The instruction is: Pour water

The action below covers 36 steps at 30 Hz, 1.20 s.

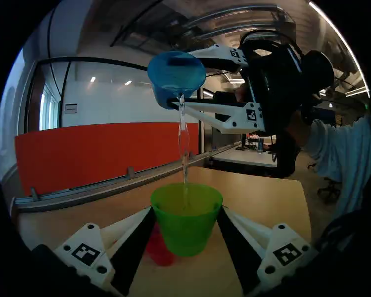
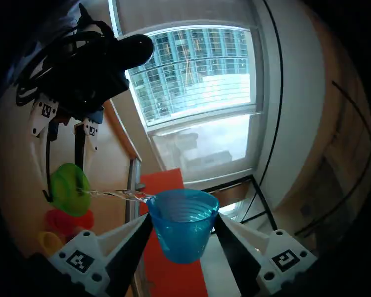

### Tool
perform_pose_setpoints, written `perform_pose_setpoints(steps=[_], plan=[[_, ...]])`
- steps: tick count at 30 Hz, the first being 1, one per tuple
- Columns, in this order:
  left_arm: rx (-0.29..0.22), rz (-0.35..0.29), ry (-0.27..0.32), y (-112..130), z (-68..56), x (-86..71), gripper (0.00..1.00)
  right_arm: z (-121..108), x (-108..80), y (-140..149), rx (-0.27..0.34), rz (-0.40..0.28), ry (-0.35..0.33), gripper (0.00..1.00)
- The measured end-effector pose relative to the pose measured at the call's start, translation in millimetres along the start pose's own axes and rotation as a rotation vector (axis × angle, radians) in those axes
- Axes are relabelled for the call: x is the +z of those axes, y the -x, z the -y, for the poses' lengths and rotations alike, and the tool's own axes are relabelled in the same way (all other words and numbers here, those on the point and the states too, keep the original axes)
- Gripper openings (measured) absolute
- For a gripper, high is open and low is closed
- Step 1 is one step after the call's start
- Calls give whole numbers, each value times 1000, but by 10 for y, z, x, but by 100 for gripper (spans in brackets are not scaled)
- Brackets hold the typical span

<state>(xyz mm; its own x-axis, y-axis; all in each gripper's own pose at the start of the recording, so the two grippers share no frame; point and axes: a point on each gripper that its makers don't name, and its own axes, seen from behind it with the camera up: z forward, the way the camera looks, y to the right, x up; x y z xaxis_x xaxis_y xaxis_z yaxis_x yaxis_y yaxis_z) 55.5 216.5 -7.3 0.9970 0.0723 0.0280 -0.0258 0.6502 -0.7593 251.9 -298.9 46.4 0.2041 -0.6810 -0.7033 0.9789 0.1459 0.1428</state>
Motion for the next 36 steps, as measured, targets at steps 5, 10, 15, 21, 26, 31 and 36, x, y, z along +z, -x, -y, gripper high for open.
perform_pose_setpoints(steps=[5, 10, 15, 21, 26, 31, 36], plan=[[-1, 1, 2, 12, -5, 0, 85, -14, -6, -19, -16, -2, 1, 88], [3, 4, 2, 11, -17, 4, 85, -37, -8, -20, -44, 1, 5, 88], [2, 0, 5, 1, -32, 9, 85, -60, -16, -36, -65, 1, 7, 88], [3, 2, 8, 4, -48, 24, 85, -116, -15, -30, -96, 4, 11, 88], [7, 2, 10, -9, -64, 28, 85, -137, -19, -29, -122, 5, 15, 88], [8, 2, 11, -12, -66, 28, 85, -148, -10, -21, -150, 5, 17, 88], [10, 2, 8, -17, -51, 26, 85, -152, -5, -22, -191, 8, 18, 88]])
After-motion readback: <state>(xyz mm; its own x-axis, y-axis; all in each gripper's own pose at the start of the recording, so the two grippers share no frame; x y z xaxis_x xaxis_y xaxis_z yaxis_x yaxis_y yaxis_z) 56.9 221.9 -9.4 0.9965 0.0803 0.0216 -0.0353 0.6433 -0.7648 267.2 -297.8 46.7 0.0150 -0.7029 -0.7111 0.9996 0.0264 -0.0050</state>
